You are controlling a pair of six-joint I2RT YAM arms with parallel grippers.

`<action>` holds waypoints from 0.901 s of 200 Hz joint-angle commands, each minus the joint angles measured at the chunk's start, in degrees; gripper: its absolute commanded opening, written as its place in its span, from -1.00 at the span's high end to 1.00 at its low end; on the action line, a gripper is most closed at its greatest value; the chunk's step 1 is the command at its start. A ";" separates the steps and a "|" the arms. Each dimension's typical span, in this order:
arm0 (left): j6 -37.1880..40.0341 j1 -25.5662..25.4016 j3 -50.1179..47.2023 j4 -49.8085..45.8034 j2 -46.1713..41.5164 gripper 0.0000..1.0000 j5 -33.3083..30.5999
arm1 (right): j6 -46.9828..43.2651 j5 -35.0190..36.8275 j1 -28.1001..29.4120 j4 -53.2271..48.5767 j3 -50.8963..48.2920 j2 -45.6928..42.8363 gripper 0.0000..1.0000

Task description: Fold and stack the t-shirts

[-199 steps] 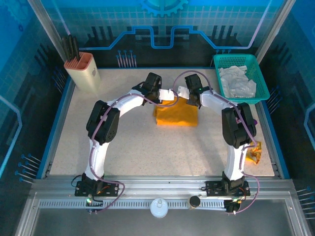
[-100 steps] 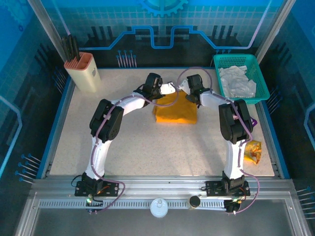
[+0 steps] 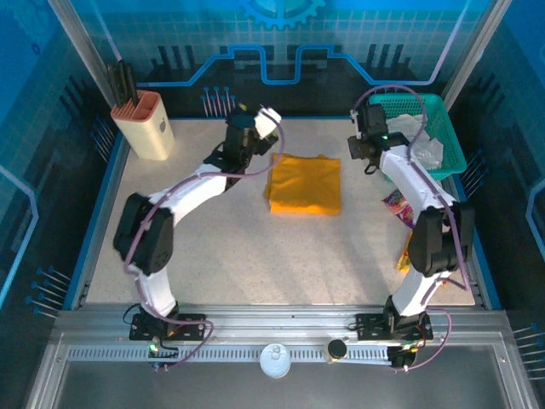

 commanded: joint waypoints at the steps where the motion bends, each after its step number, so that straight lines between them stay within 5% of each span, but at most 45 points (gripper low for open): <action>1: -18.86 0.36 0.99 -17.39 -5.87 -0.94 -2.67 | 12.33 -11.99 0.54 -12.04 -4.48 -2.74 0.02; 18: -29.73 0.05 4.72 -34.09 -7.29 -0.80 -0.84 | 16.13 -16.17 0.97 -10.28 -9.42 -5.18 0.03; 43: -41.63 -0.24 7.24 -50.97 -6.95 -0.48 12.32 | 20.66 -20.03 1.79 -8.07 -14.84 -6.08 0.03; 88: -54.93 -5.54 -0.42 -49.69 -5.05 -0.51 14.99 | 24.62 -21.94 3.95 -2.68 -19.18 -2.40 -0.02; 142: -59.35 -9.00 4.13 -49.65 5.96 -0.58 12.37 | 27.11 -21.50 4.49 2.93 -19.75 2.90 -0.06; 180: -60.71 -8.92 6.81 -48.63 12.03 -0.45 11.21 | 27.42 -21.54 4.51 4.74 -18.26 6.99 0.00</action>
